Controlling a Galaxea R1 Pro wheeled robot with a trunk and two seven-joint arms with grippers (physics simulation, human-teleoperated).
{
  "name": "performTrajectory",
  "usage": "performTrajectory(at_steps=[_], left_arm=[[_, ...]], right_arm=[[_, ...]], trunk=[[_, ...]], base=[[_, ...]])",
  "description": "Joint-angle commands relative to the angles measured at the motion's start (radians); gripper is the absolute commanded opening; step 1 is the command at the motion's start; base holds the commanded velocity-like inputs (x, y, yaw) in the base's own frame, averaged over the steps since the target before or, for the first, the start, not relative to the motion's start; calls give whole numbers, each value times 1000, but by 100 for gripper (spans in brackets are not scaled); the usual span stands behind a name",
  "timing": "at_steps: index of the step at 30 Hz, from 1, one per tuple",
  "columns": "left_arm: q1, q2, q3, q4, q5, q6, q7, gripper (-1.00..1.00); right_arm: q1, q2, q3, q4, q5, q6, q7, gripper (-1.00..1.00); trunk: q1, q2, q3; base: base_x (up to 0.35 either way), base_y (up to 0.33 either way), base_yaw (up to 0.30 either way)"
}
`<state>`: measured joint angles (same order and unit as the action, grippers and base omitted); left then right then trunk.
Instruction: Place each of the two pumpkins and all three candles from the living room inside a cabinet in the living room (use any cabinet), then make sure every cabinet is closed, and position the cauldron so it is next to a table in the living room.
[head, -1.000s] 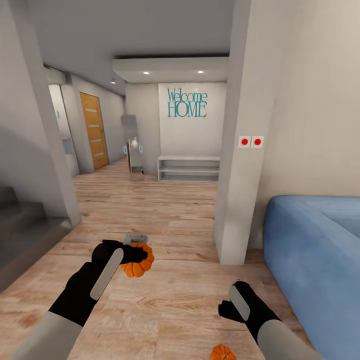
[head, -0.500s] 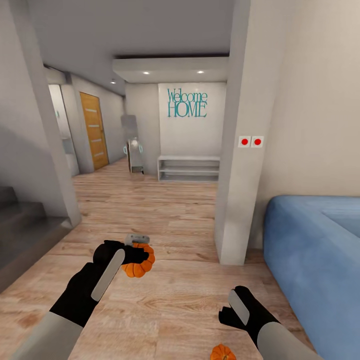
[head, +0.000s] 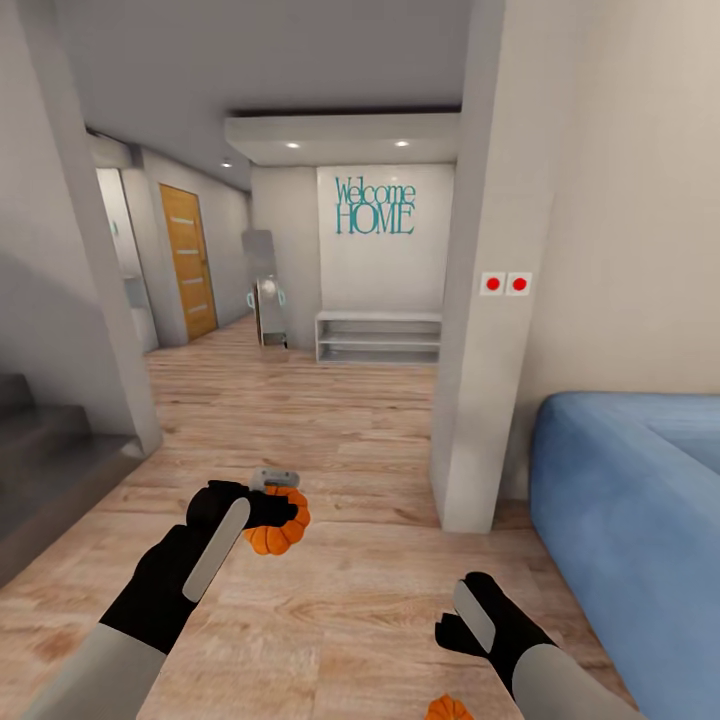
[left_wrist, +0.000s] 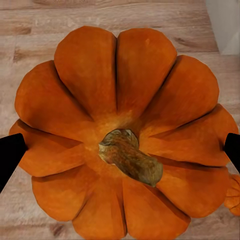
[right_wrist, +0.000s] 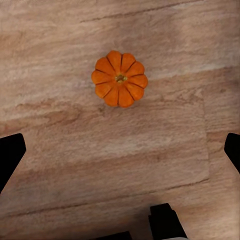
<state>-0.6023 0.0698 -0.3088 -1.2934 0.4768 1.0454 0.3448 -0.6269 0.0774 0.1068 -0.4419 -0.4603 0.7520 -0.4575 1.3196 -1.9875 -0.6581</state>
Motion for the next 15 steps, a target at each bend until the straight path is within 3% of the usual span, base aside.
performTrajectory(at_steps=[1,15], left_arm=[[-1,1,-2,-1,12,2,11,-100],[-1,1,-2,-7,13,2,11,-100]], right_arm=[[-1,-1,7,-1,-11,3,-9,100],[-1,-2,8,-1,-11,3,-5,100]], trunk=[[0,-1,-1],[0,-1,-1]], base=[[50,25,0],[12,5,0]])
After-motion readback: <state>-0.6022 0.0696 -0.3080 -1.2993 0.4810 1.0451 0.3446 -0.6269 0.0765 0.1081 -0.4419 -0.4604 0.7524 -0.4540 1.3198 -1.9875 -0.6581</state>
